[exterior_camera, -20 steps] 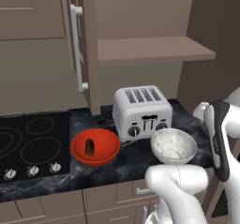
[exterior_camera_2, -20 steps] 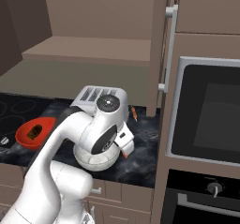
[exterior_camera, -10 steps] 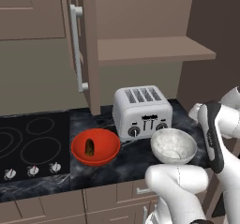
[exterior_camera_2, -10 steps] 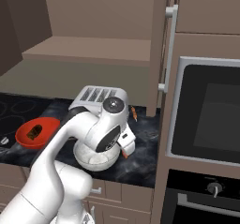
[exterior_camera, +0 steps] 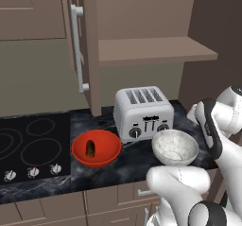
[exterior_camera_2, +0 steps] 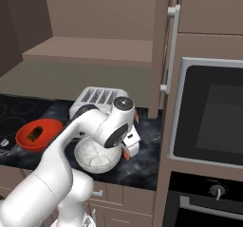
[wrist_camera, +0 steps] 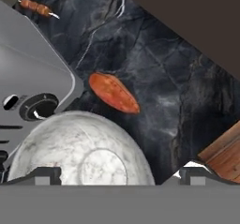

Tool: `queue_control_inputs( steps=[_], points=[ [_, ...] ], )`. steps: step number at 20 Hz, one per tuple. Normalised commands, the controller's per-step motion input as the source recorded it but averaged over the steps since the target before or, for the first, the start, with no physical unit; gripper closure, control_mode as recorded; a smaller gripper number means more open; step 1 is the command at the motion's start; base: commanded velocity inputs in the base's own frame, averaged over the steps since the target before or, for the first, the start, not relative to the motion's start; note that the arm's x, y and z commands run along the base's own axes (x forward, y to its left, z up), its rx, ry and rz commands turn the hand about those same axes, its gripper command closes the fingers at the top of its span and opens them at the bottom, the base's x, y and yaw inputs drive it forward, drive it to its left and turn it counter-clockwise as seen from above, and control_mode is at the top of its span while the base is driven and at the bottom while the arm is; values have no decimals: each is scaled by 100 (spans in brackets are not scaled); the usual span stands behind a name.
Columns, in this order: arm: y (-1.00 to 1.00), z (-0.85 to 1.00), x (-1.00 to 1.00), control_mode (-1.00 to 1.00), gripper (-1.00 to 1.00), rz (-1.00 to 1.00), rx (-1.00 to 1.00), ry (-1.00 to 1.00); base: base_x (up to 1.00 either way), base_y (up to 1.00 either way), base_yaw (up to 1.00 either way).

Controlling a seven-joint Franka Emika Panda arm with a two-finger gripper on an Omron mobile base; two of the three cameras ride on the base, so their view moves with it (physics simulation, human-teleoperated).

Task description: Pick both bowls and place them on the counter. Then place the sweet potato in one bowl and place the sweet potato in the other bowl.

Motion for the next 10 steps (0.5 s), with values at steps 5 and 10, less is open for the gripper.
queue_control_inputs(
  steps=[5,10],
  points=[
    [-6,-14,29,-100,-100,-6,0,5,0,0,0],
    [-13,-19,23,-100,-100,-5,1,4,0,0,0]
  ],
)
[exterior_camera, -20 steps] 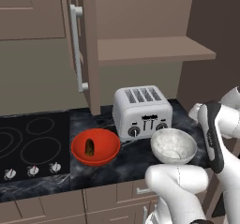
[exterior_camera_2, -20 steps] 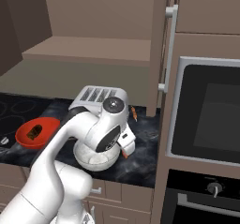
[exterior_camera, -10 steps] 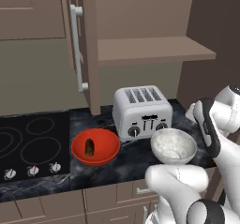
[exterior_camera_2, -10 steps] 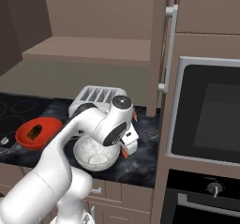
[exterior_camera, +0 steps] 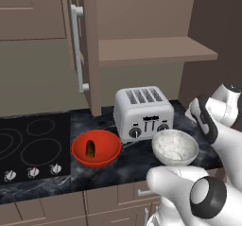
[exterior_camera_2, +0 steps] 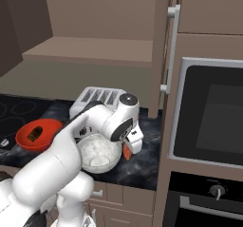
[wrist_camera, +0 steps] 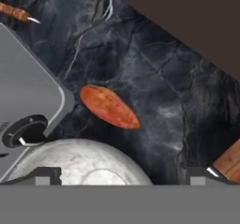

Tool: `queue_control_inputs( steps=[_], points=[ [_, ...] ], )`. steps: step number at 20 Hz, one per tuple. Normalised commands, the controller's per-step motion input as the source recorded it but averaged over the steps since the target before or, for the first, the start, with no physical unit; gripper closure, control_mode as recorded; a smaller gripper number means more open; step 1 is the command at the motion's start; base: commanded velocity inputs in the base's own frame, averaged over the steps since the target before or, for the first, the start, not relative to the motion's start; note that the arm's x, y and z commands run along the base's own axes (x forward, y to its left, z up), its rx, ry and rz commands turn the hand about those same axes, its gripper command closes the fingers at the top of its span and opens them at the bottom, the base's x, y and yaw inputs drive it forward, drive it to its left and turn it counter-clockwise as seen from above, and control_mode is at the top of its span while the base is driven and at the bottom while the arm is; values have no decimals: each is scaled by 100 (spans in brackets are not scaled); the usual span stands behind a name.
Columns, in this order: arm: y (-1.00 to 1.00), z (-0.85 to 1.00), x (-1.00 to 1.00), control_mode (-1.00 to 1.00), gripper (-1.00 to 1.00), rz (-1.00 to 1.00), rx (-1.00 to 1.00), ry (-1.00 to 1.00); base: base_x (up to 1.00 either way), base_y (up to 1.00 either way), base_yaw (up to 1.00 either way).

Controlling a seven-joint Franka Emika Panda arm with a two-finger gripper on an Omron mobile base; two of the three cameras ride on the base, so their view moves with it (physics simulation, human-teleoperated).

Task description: Pick both bowls and place them on the counter. Then place the sweet potato in one bowl and place the sweet potato in the other bowl.

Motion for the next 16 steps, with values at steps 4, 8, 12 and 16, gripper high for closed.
queue_control_inputs(
  steps=[4,8,12,16],
  points=[
    [-19,-22,10,-100,-100,-2,3,8,0,0,0],
    [-9,-24,0,-100,-100,0,5,7,0,0,0],
    [-2,-20,8,-100,-100,0,6,2,0,0,0],
    [0,-19,13,-100,-100,0,5,2,0,0,0]
  ],
)
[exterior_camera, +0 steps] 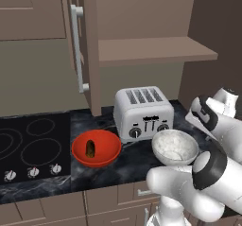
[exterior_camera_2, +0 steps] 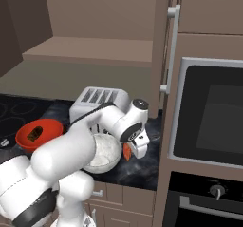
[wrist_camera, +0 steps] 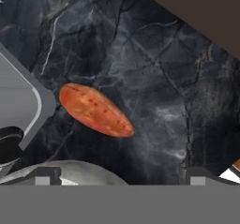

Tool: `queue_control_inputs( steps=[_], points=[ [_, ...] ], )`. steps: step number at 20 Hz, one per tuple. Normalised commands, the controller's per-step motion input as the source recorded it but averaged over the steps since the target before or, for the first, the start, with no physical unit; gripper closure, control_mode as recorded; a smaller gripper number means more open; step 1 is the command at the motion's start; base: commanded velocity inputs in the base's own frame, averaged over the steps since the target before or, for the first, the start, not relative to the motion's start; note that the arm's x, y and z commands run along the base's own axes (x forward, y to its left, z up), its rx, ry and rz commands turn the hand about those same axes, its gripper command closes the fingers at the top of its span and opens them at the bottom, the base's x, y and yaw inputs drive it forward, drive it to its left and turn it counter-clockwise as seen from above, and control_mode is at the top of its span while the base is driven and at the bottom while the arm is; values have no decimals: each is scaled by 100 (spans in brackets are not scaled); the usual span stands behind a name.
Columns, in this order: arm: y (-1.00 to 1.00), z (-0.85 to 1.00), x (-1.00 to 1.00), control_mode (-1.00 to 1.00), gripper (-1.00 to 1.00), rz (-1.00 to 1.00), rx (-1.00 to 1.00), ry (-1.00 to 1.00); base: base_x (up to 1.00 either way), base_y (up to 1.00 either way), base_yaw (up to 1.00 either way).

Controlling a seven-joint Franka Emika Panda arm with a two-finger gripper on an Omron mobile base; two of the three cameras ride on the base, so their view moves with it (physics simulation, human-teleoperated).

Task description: Pick both bowls and place them on the counter. Then place the sweet potato in one bowl and place the sweet potato in the other bowl.

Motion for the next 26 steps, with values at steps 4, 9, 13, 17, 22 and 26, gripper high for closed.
queue_control_inputs(
  steps=[4,9,13,17,22,26],
  points=[
    [0,-20,19,-100,-100,0,4,5,0,0,0],
    [0,-18,18,-100,-100,0,2,7,0,0,0],
    [0,-17,18,-100,-100,0,2,10,0,0,0],
    [0,-18,15,-100,-100,0,2,11,0,0,0],
    [0,-19,13,-100,-100,0,0,7,0,0,0],
    [0,-15,8,-100,-100,0,0,6,0,0,0]
  ],
)
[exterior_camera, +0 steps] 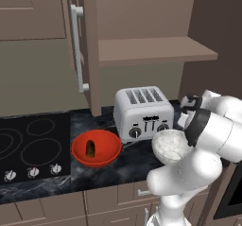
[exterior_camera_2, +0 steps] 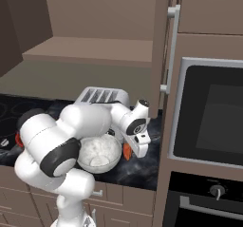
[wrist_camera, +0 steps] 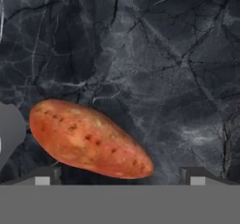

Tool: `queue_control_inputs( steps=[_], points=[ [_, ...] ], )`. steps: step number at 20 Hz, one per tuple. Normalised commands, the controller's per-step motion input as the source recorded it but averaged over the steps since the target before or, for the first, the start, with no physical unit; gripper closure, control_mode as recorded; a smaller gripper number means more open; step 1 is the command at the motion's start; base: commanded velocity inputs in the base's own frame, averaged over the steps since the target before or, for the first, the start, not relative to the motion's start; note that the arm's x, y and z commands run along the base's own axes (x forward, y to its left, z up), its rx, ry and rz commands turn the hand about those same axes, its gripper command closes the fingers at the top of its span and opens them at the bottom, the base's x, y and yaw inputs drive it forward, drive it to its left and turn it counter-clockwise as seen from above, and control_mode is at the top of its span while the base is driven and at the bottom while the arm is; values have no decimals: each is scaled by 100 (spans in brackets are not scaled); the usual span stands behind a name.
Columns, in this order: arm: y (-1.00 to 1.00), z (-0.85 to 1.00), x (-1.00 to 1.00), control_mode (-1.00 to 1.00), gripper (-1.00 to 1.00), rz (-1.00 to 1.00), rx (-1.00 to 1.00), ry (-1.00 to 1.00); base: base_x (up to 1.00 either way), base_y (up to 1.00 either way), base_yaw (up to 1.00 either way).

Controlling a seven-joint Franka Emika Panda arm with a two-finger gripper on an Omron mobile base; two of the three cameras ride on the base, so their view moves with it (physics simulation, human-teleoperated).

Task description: Pick both bowls and place them on the counter. Then place the sweet potato in one bowl and place the sweet potato in the other bowl.

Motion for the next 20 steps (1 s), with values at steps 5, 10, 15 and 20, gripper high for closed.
queue_control_inputs(
  steps=[5,10,15,20],
  points=[
    [0,-15,5,-100,-100,0,2,6,0,0,0],
    [0,-15,14,-100,-100,0,2,2,0,0,0],
    [0,-13,11,-100,-100,2,3,0,0,0,0],
    [0,-8,-4,-100,-100,7,6,3,0,0,0]
  ],
)
